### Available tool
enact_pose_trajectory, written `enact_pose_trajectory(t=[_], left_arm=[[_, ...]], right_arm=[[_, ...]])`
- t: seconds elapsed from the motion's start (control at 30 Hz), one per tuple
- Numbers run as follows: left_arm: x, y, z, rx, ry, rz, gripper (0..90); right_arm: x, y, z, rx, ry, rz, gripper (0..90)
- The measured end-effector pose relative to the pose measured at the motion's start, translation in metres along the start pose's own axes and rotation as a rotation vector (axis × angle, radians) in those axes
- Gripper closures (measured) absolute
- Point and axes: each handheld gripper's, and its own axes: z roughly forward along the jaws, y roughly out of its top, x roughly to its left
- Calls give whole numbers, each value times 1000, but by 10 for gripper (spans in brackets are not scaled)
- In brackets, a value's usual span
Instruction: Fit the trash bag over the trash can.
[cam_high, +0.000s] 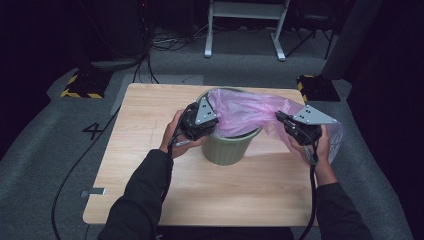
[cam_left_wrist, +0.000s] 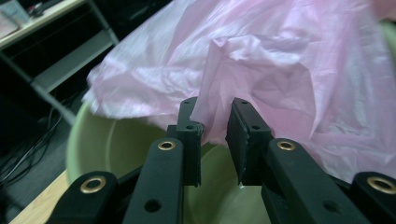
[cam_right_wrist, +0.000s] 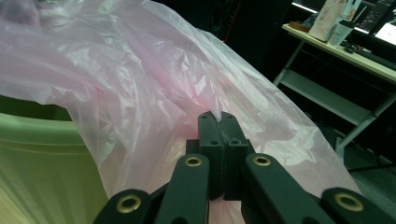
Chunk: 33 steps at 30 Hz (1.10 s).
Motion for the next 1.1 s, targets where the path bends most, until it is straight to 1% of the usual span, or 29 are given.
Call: enact_pose_trajectory(t=[0.07,0.1,0.13,0.17,0.2,0.23,0.3,0.33,0.37,0.4,0.43,0.57,0.6,0.67,0.77,0.8,0.83,0.87,0.9,0.93,0.97,1.03,1.07,1.1], left_arm=[[4,0,4,22,-13,-2,748],[5,0,7,46,-10,-3,745],[7,0,9,56,-6,-10,724],[8,1,10,61,4,-28,658],[10,1,9,58,13,-44,568],[11,0,7,45,1,-68,509],[13,0,1,23,-19,-79,414],[13,0,-3,14,-4,-82,364],[14,0,-7,-8,2,-90,328],[15,0,-12,-30,-6,-100,296],[16,0,-17,-48,-6,-104,285],[19,2,-34,-94,-19,-90,241],[19,3,-36,-103,-16,-90,239],[18,6,-40,-128,-25,-88,238],[13,15,-38,-127,-46,-66,238],[11,18,-36,-124,-53,-58,239],[7,22,-32,-110,-54,-45,242],[5,23,-29,-101,-60,-36,253],[2,25,-25,-92,-58,-24,275],[0,27,-21,-75,-45,-13,319],[-2,28,-16,-54,-44,-8,385],[-3,29,-7,-18,-70,7,470],[-3,29,-3,4,-67,17,547],[-3,29,-1,21,-69,24,587]], right_arm=[[0,0,-1,-3,-1,1,900],[0,0,-1,-2,-8,-3,900],[1,0,-1,-4,-14,-8,900],[1,1,-2,-7,-14,-9,900],[1,1,-2,-9,-16,-12,900],[2,1,-3,-9,-18,-15,900],[3,2,-4,-10,-20,-22,900],[4,3,-5,-9,-22,-30,900],[4,3,-6,-8,-27,-35,900],[4,4,-7,-8,-32,-40,900],[4,5,-7,-6,-38,-42,900],[4,7,-9,6,-69,-59,900],[4,7,-9,9,-76,-67,900],[4,9,-9,17,-82,-80,900],[5,12,-8,19,-81,-92,900],[6,14,-7,24,-86,-105,900],[8,15,-6,25,-90,-119,900],[9,17,-6,25,-84,-126,900],[11,18,-5,24,-82,-130,900],[12,19,-5,23,-81,-136,900],[13,19,-4,22,-78,-138,900],[15,20,-4,15,-66,-140,900],[15,20,-5,7,-52,-139,900],[16,20,-5,5,-48,-141,900]])
